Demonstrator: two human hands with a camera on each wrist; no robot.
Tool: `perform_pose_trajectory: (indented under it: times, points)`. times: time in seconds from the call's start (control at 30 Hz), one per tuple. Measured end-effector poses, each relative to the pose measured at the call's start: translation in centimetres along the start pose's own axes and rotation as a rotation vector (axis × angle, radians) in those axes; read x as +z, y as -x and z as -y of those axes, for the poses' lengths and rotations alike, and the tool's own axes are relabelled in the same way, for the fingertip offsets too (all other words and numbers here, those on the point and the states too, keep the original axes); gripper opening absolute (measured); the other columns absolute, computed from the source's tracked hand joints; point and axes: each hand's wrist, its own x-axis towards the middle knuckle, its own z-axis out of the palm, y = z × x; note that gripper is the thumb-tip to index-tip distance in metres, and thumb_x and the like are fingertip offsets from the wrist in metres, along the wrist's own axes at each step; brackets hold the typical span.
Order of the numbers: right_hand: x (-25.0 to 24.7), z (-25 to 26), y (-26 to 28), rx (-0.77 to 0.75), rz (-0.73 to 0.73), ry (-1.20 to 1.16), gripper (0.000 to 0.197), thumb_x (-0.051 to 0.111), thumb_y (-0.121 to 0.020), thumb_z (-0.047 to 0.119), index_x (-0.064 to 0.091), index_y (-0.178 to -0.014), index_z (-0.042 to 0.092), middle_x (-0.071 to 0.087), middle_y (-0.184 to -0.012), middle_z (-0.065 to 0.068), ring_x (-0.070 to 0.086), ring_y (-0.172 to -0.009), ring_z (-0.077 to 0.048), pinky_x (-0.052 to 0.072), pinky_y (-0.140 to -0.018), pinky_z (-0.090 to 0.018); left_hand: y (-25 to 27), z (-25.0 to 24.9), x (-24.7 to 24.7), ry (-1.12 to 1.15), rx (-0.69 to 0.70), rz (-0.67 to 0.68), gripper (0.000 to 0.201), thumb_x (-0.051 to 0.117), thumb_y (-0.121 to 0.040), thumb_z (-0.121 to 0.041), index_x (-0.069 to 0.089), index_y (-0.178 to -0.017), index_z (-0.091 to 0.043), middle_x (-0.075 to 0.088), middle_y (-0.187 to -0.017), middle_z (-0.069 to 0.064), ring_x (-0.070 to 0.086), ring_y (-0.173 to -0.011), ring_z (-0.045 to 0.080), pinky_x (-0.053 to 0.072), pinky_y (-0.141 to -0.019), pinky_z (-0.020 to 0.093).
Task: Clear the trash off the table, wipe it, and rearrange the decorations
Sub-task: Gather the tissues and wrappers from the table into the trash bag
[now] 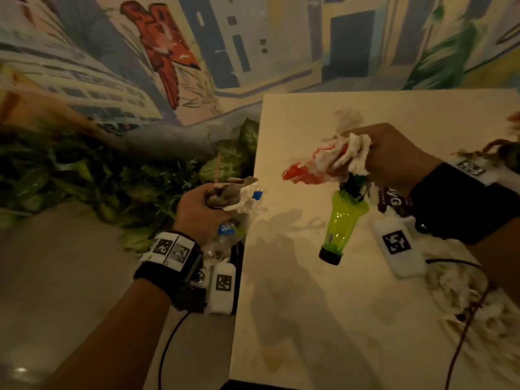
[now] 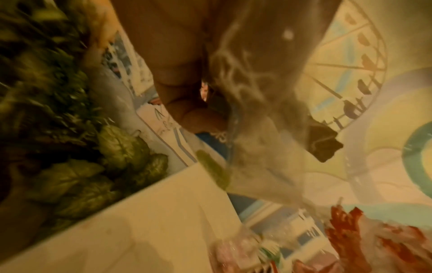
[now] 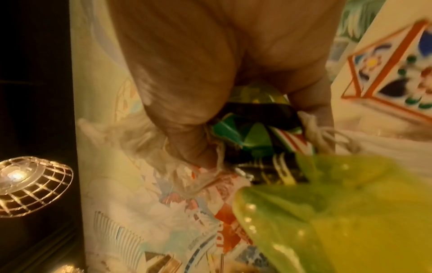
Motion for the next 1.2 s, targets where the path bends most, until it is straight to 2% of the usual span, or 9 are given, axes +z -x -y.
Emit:
perform_pose_trajectory:
  times: [0.23, 0.33, 0.53, 0.6, 0.73, 0.83, 0.93, 1.03, 1.2]
  points:
    - [9.1, 1.1, -4.2, 0.007, 0.148, -0.072, 0.035, 0.064, -0.064, -0.017, 0.067, -0.068, 0.017, 0.072, -0.066, 0.015, 0.067, -0.074, 0.005, 0.052, -0.065, -0.016, -0.7, 6.4, -6.4, 0.002, -0.134, -0.077, 0.033, 0.079, -0.069, -0.001, 0.072, -0.096, -0.02, 0.073, -0.095, 0.005, 0.069, -0.09, 0.021, 0.057, -0.084, 0.046]
    - [13.6, 1.7, -5.8, 0.032, 0.115, -0.068, 0.022, 0.059, -0.06, 0.003, 0.069, -0.07, 0.019, 0.075, -0.087, -0.011, 0.07, -0.089, -0.024, 0.057, -0.077, -0.046, -1.7, 9.3, -9.4, -0.016, -0.151, -0.057, 0.033, 0.075, -0.074, 0.005, 0.07, -0.096, -0.019, 0.071, -0.091, 0.002, 0.067, -0.086, 0.016, 0.057, -0.083, 0.04]
    - [24.3, 1.6, -9.1, 0.128, 0.059, -0.052, 0.022, 0.06, -0.072, 0.01, 0.073, -0.088, 0.001, 0.073, -0.096, -0.017, 0.067, -0.096, -0.029, 0.052, -0.086, -0.054, -4.6, 16.0, -15.2, -0.142, -0.151, 0.063, 0.031, 0.076, -0.076, -0.003, 0.069, -0.104, -0.014, 0.065, -0.092, 0.0, 0.059, -0.084, 0.012, 0.051, -0.072, 0.021]
    - [27.9, 0.7, -10.2, 0.179, 0.036, -0.061, 0.018, 0.062, -0.08, 0.002, 0.073, -0.094, 0.001, 0.073, -0.097, -0.017, 0.068, -0.096, -0.027, 0.052, -0.088, -0.053, -5.3, 18.3, -16.5, -0.184, -0.184, 0.109, 0.032, 0.073, -0.077, -0.001, 0.068, -0.106, -0.014, 0.064, -0.092, 0.0, 0.057, -0.083, 0.012, 0.047, -0.065, 0.016]
    - [34.3, -1.5, -11.1, 0.309, -0.019, -0.128, 0.027, 0.06, -0.081, -0.009, 0.072, -0.096, 0.009, 0.071, -0.102, -0.01, 0.066, -0.09, -0.006, 0.053, -0.092, -0.03, -6.7, 23.9, -17.2, -0.205, -0.264, 0.164, 0.036, 0.07, -0.074, 0.004, 0.069, -0.106, -0.012, 0.067, -0.094, 0.005, 0.062, -0.087, 0.021, 0.053, -0.074, 0.031]
    - [38.4, -4.6, -10.9, 0.448, -0.058, -0.111, 0.028, 0.057, -0.084, -0.006, 0.071, -0.101, 0.011, 0.07, -0.104, -0.011, 0.066, -0.099, -0.021, 0.051, -0.095, -0.038, -7.3, 27.9, -16.3, -0.247, -0.282, 0.197, 0.03, 0.067, -0.074, 0.002, 0.07, -0.1, -0.014, 0.068, -0.091, 0.007, 0.064, -0.087, 0.026, 0.057, -0.077, 0.039]
    - [41.8, -8.1, -10.9, 0.542, -0.06, -0.14, 0.023, 0.056, -0.083, -0.001, 0.072, -0.094, 0.012, 0.069, -0.104, -0.02, 0.064, -0.101, -0.034, 0.05, -0.095, -0.046, -7.9, 31.7, -14.5, -0.307, -0.312, 0.265, 0.029, 0.059, -0.079, 0.002, 0.068, -0.102, -0.014, 0.066, -0.092, 0.005, 0.06, -0.086, 0.023, 0.049, -0.072, 0.029]
    - [44.9, -11.8, -11.4, 0.647, -0.033, -0.103, 0.027, 0.053, -0.086, -0.006, 0.069, -0.106, 0.002, 0.068, -0.11, -0.02, 0.062, -0.107, -0.032, 0.048, -0.096, -0.036, -8.7, 35.3, -12.4, -0.342, -0.335, 0.276, 0.032, 0.056, -0.079, 0.004, 0.067, -0.105, -0.012, 0.067, -0.099, 0.01, 0.06, -0.089, 0.022, 0.043, -0.075, 0.023]
    - [49.4, -17.3, -12.8, 0.729, 0.12, 0.017, 0.028, 0.053, -0.093, 0.005, 0.062, -0.119, 0.0, 0.06, -0.126, -0.017, 0.054, -0.119, -0.032, 0.039, -0.102, -0.032, -10.5, 40.8, -8.3, -0.482, -0.348, 0.337, 0.03, 0.055, -0.083, -0.004, 0.064, -0.112, -0.01, 0.063, -0.113, 0.015, 0.059, -0.105, 0.033, 0.048, -0.088, 0.033]
